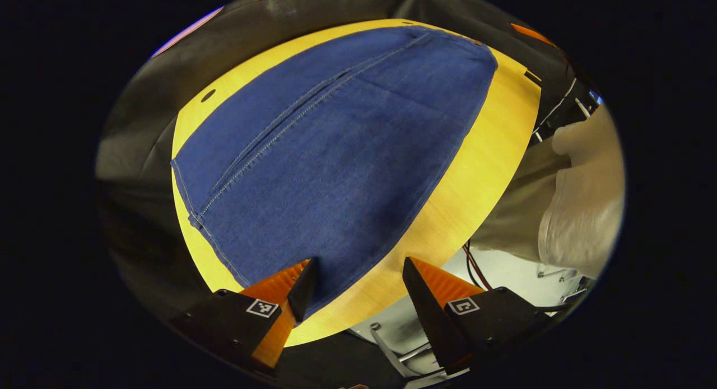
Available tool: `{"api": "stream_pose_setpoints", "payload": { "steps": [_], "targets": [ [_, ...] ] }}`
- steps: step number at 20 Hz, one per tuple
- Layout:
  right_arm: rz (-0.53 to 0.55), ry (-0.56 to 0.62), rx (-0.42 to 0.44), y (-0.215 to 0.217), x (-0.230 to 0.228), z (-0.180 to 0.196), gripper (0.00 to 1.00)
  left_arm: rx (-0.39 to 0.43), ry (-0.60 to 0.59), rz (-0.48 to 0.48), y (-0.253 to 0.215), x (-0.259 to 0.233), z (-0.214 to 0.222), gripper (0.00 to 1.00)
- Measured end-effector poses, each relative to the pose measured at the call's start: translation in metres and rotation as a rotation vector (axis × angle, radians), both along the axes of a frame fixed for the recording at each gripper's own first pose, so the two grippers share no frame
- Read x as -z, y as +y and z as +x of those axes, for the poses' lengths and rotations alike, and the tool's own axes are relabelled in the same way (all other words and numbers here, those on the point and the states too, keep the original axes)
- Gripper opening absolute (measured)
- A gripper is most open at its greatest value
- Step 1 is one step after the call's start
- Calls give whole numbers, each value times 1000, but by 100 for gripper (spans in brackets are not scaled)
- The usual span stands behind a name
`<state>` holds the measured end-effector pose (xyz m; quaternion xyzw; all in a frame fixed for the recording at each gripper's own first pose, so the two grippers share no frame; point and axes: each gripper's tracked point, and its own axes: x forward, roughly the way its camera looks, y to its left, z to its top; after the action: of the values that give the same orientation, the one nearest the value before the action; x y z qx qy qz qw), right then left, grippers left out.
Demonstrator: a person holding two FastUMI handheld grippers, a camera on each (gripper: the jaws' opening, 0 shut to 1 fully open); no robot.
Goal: Grasp the waist and the cuffs of the jeans and fold them to make the two legs overlap; first hold the waist and fold one-third of the jeans toward the cuffs, then hold the cuffs and fold the remaining one-third in the same direction to finish folding.
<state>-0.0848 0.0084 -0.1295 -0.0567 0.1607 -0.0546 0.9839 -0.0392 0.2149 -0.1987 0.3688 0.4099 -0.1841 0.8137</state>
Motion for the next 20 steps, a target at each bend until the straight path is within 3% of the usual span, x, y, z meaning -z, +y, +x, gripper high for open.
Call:
{"api": "stream_pose_setpoints", "payload": {
  "steps": [2,3,4,5,11,13,19,20],
  "targets": [
    [25,-3,4,-2,-1,0,98,-2,33,-7,0,2,2,98],
    [37,-9,10,-5,-3,0,98,-3,52,-5,0,3,1,92],
    [48,-14,16,-7,-5,3,98,6,66,-4,-1,4,1,95],
    [56,-18,23,-9,-5,3,98,21,85,4,-1,4,0,90],
    [57,-5,40,-24,0,3,98,41,151,79,2,5,2,88],
    [68,7,31,-25,4,4,98,34,151,86,-3,5,1,81],
    [62,61,-3,-38,18,7,94,27,117,100,0,3,7,35],
    [62,69,-11,-41,19,7,98,8,100,101,1,2,10,14]
  ]
}}
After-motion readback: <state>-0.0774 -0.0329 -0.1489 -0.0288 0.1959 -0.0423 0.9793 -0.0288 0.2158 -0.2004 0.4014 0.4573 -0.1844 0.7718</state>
